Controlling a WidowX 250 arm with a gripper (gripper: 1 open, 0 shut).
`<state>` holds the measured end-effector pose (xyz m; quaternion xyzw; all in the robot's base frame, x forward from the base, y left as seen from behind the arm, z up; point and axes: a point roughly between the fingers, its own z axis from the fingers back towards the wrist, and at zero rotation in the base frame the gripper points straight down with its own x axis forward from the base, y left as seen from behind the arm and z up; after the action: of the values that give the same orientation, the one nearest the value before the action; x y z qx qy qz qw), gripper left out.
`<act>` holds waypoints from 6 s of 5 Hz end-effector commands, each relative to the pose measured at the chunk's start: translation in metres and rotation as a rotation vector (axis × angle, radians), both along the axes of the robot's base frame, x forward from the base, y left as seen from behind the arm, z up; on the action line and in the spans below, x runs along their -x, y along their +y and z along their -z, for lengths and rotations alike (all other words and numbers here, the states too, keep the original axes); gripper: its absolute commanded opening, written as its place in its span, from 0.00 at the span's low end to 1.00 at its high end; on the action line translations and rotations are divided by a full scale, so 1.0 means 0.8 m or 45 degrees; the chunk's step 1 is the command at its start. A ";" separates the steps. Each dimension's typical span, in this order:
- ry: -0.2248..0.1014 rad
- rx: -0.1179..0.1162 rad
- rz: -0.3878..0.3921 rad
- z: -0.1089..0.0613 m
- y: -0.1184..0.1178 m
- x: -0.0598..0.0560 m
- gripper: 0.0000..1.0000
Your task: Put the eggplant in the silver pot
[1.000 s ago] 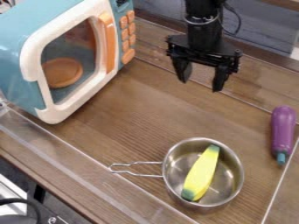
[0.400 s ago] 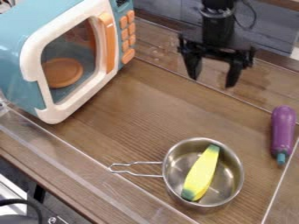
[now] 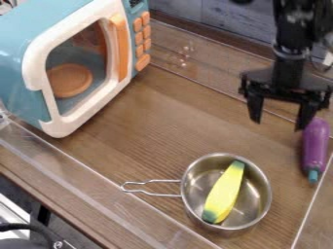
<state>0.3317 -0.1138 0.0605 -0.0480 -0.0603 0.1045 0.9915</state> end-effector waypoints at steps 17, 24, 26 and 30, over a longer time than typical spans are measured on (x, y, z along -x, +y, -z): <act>-0.088 0.080 -0.159 0.011 -0.064 -0.007 1.00; -0.076 0.004 -0.434 -0.038 0.075 0.017 1.00; -0.068 -0.039 -0.485 -0.026 0.075 0.027 1.00; -0.057 -0.111 -0.501 -0.013 0.068 0.043 1.00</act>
<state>0.2868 -0.0589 0.0511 0.0234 -0.0642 0.2906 0.9544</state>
